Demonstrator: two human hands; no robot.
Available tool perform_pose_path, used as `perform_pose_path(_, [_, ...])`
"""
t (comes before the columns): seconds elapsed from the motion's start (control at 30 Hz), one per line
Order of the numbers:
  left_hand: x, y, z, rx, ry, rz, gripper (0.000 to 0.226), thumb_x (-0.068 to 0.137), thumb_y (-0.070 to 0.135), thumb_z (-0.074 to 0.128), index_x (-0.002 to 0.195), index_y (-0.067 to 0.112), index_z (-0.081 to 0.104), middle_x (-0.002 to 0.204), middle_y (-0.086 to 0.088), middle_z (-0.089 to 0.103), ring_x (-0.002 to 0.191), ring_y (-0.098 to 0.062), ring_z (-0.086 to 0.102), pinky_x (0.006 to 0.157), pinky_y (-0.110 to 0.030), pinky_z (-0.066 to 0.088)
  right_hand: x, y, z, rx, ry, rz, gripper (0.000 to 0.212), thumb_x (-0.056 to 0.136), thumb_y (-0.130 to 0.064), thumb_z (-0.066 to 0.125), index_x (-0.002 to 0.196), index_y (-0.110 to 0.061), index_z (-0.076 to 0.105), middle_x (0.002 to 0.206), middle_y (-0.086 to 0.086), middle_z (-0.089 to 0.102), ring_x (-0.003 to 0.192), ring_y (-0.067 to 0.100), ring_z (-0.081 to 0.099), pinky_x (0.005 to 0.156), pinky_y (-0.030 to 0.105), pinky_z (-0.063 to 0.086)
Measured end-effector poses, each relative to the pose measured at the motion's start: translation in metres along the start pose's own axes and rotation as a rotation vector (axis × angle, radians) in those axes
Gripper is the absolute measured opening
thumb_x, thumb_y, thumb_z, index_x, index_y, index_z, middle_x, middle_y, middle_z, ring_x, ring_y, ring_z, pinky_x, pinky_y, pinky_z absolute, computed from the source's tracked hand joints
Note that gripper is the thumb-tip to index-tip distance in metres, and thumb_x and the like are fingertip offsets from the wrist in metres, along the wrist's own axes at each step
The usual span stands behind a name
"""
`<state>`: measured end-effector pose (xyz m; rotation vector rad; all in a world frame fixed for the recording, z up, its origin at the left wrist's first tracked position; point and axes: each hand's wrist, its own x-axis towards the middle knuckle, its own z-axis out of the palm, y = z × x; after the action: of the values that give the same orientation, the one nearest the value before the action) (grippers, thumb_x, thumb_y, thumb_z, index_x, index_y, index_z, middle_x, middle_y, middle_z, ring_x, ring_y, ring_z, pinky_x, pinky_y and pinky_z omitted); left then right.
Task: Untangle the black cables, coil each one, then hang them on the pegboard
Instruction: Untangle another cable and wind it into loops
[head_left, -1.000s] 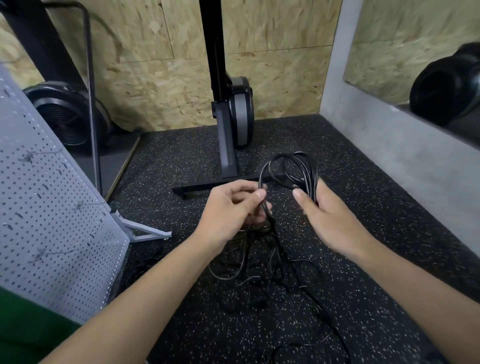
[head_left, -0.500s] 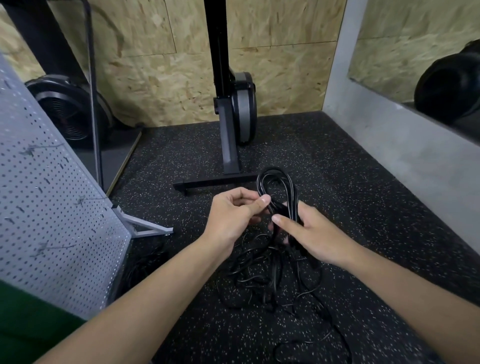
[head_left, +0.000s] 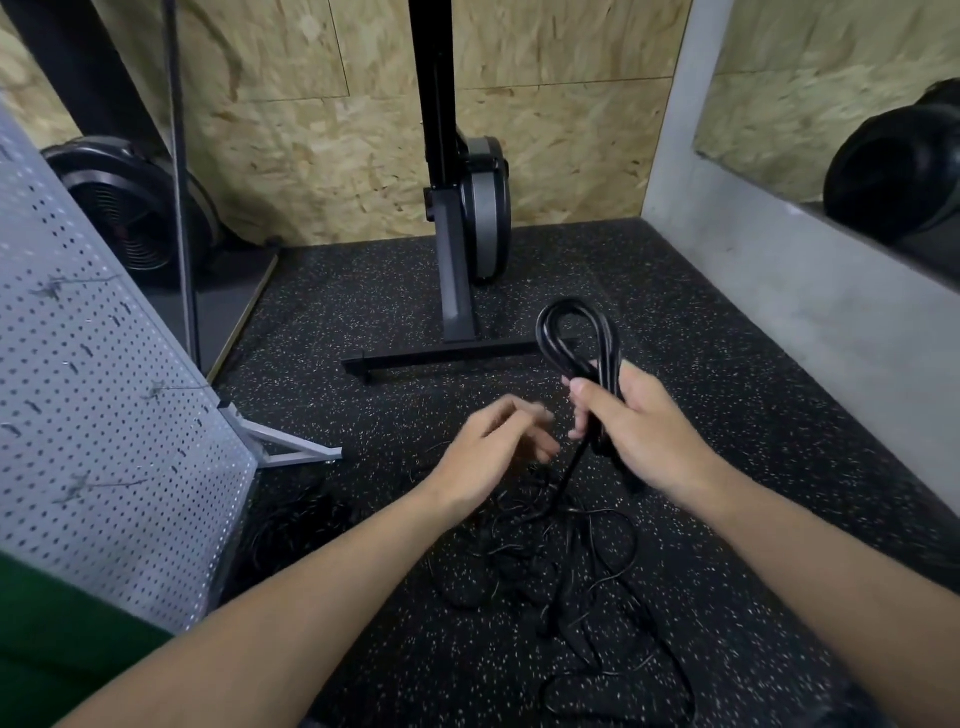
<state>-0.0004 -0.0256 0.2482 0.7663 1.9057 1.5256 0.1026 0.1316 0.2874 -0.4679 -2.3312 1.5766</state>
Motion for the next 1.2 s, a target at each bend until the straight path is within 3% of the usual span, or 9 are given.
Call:
perform_pose_path(0.1, [0.002, -0.018, 0.001, 0.213, -0.241, -0.008, 0.024, 0.097, 0.021, 0.065, 0.12, 0.024, 0.069, 0.112, 0.003, 0.077, 0.109, -0.016, 0.071, 0.101, -0.038, 0.054, 0.001, -0.001, -0.004, 0.262, 0.029, 0.013, 0.019, 0.107, -0.019, 0.056, 0.11, -0.002, 0.064, 0.073, 0.0, 0.063, 0.073, 0.02, 0.066, 0.094, 0.058, 0.056])
perform_pose_path(0.3, [-0.001, -0.042, 0.009, 0.679, -0.348, 0.075, 0.012, 0.101, 0.032, 0.068, 0.108, 0.025, 0.075, 0.106, 0.013, 0.076, 0.101, -0.001, 0.068, 0.098, -0.032, 0.054, -0.001, -0.012, -0.013, 0.541, 0.061, -0.013, 0.014, 0.108, -0.009, 0.052, 0.114, 0.001, 0.06, 0.079, 0.004, 0.059, 0.073, 0.021, 0.06, 0.073, 0.042, 0.062])
perform_pose_path(0.5, [0.001, -0.024, -0.008, 0.707, -0.187, 0.112, 0.018, 0.103, 0.033, 0.066, 0.099, 0.019, 0.076, 0.084, 0.01, 0.073, 0.066, 0.006, 0.06, 0.06, -0.01, 0.038, 0.001, 0.01, -0.04, -0.295, 0.113, 0.047, 0.023, 0.108, -0.033, 0.049, 0.108, -0.013, 0.06, 0.093, 0.007, 0.071, 0.075, 0.02, 0.072, 0.082, 0.051, 0.059])
perform_pose_path(0.6, [-0.003, -0.005, -0.013, 0.684, -0.072, 0.276, 0.019, 0.103, 0.033, 0.065, 0.105, 0.018, 0.077, 0.093, 0.011, 0.073, 0.085, -0.001, 0.065, 0.074, -0.013, 0.046, -0.001, 0.011, -0.043, -0.432, 0.072, 0.103, 0.03, 0.109, -0.041, 0.043, 0.113, -0.014, 0.056, 0.097, 0.018, 0.071, 0.089, 0.035, 0.072, 0.082, 0.049, 0.056])
perform_pose_path(0.7, [-0.008, 0.012, -0.013, 0.673, 0.035, 0.473, 0.017, 0.101, 0.029, 0.068, 0.11, 0.019, 0.078, 0.1, 0.012, 0.073, 0.095, -0.003, 0.066, 0.086, -0.012, 0.047, -0.004, 0.008, -0.035, -0.534, -0.074, 0.114, 0.048, 0.108, -0.055, 0.033, 0.13, -0.016, 0.052, 0.093, 0.013, 0.073, 0.087, 0.028, 0.072, 0.08, 0.044, 0.057])
perform_pose_path(0.87, [-0.009, 0.027, -0.012, 0.578, 0.227, 0.58, 0.014, 0.089, 0.027, 0.082, 0.1, 0.02, 0.076, 0.096, 0.011, 0.067, 0.092, -0.006, 0.064, 0.081, -0.011, 0.045, -0.009, 0.008, -0.021, -0.534, -0.341, 0.173, 0.099, 0.085, -0.092, 0.018, 0.164, -0.033, 0.02, 0.162, 0.001, 0.043, 0.144, 0.022, 0.047, 0.112, 0.041, 0.039])
perform_pose_path(1.0, [-0.009, 0.026, -0.015, 0.513, 0.267, 0.531, 0.019, 0.085, 0.029, 0.087, 0.094, 0.022, 0.072, 0.093, 0.013, 0.065, 0.091, -0.008, 0.063, 0.078, -0.012, 0.045, -0.012, 0.011, -0.012, -0.613, -0.495, 0.048, 0.072, 0.095, -0.078, 0.04, 0.153, -0.036, 0.032, 0.14, -0.008, 0.059, 0.121, 0.008, 0.059, 0.105, 0.038, 0.05])
perform_pose_path(1.07, [-0.009, 0.025, -0.016, 0.486, 0.273, 0.52, 0.021, 0.084, 0.029, 0.087, 0.095, 0.022, 0.071, 0.093, 0.013, 0.066, 0.091, -0.008, 0.064, 0.079, -0.015, 0.048, -0.015, 0.009, -0.006, -0.608, -0.483, 0.01, 0.045, 0.103, -0.061, 0.045, 0.138, -0.034, 0.046, 0.108, -0.01, 0.067, 0.091, 0.002, 0.062, 0.089, 0.028, 0.053])
perform_pose_path(1.2, [-0.008, 0.023, -0.024, 0.501, 0.268, 0.531, 0.023, 0.084, 0.031, 0.087, 0.095, 0.021, 0.07, 0.092, 0.012, 0.065, 0.091, -0.008, 0.062, 0.078, -0.013, 0.045, -0.017, 0.004, -0.002, -0.562, -0.447, -0.044, 0.019, 0.108, -0.041, 0.048, 0.102, -0.026, 0.059, 0.067, -0.011, 0.051, 0.054, 0.001, 0.044, 0.056, 0.021, 0.035])
